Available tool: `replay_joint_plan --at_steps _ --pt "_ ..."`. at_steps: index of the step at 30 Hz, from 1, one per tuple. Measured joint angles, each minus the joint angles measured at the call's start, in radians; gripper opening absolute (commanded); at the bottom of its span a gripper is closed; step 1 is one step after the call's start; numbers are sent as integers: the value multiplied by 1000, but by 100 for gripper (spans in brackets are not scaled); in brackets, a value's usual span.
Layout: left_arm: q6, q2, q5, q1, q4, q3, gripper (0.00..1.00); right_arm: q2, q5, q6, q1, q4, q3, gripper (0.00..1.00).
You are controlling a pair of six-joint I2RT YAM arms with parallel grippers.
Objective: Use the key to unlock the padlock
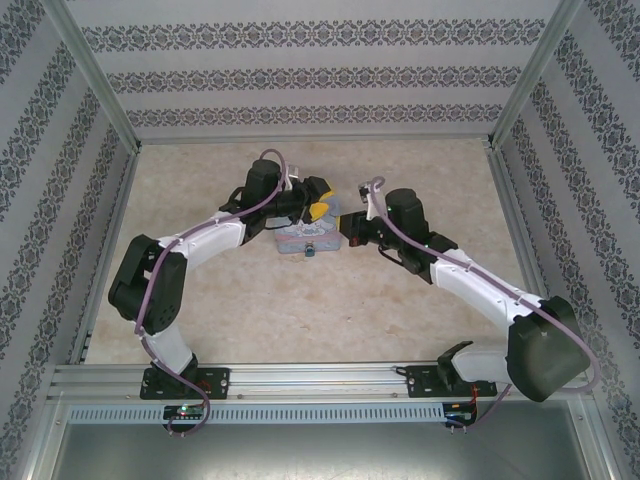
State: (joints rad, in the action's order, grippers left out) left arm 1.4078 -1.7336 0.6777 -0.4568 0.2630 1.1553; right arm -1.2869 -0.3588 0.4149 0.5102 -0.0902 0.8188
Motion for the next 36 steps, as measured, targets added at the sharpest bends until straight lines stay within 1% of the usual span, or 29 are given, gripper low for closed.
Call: replay_joint_plan --at_steps 4,7,13,18,27,32,36 --pt "33 17 -26 -21 -29 0 49 2 136 -93 64 50 24 0" --pt "45 28 -40 -34 -42 0 48 2 211 -145 100 76 37 0" --pt "60 47 -62 -50 -55 -19 46 2 307 -195 123 93 46 0" --pt "64 54 -81 -58 -69 -47 44 2 343 -214 123 101 55 0" --pt "75 54 -97 -61 -72 -56 42 -6 351 -233 141 107 69 0" --pt "86 54 -104 -63 -72 -55 37 -17 351 -235 143 109 69 0" --pt "91 54 -106 -72 -71 -55 31 -24 352 -236 143 110 69 0"
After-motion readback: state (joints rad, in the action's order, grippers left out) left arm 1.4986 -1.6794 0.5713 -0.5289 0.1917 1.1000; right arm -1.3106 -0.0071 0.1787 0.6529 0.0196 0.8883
